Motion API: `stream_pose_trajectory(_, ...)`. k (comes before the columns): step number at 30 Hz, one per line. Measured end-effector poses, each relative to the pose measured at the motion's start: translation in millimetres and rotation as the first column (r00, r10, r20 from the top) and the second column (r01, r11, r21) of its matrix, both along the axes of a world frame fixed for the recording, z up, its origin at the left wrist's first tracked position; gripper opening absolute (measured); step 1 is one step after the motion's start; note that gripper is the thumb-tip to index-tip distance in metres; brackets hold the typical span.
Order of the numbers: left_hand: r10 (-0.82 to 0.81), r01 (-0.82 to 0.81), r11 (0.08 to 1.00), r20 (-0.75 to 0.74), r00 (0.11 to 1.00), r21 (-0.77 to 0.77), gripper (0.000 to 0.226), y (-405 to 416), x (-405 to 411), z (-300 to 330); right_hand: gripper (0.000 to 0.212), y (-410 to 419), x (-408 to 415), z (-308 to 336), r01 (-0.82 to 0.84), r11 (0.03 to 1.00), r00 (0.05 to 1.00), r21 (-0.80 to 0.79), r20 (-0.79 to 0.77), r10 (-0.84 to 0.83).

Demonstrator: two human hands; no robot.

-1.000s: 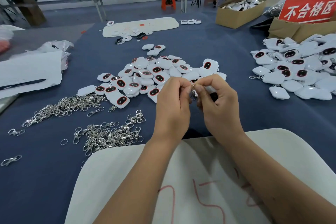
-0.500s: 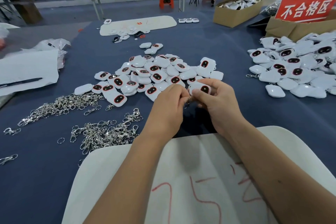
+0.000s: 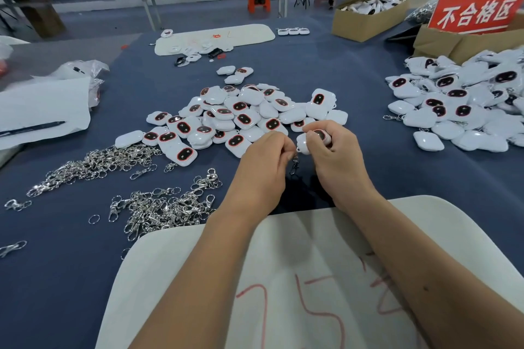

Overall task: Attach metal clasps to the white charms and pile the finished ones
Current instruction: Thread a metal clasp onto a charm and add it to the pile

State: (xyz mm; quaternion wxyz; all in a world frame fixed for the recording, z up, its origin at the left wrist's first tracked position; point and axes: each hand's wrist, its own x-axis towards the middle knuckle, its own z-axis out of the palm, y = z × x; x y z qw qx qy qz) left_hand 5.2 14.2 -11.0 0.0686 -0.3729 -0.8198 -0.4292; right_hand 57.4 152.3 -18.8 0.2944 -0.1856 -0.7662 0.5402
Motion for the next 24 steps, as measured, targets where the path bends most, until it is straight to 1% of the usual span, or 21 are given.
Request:
stream_pose_trajectory(8, 0.006, -0.006, 1.000, 0.021, 1.000, -0.012, 0.019, -0.4, -0.1, -2.3, 0.021, -2.5, 2.2, 2.3, -0.031, 0.999, 0.999, 0.007, -0.017, 0.031)
stream_pose_trajectory(18, 0.070, -0.070, 0.997, 0.004, 0.998, -0.025, 0.016, -0.5, 4.3, -1.5, 0.015, -8.1, 4.2, 5.7, -0.011, 0.994, 0.999, 0.105, -0.042, 0.016)
stream_pose_trajectory(21, 0.086, -0.085, 0.996, 0.026, 0.996, -0.040, 0.016, -0.2, 3.6, -1.9, 0.013, -10.2, 5.6, 6.6, -0.005, 0.989, 0.999, 0.150, -0.052, 0.013)
stream_pose_trajectory(24, 0.078, -0.076, 0.997, 0.055, 0.995, -0.021, 0.018, -1.1, 2.4, -1.1, 0.013, -10.3, 6.4, 7.6, -0.011, 0.991, 0.998, 0.136, -0.067, 0.020)
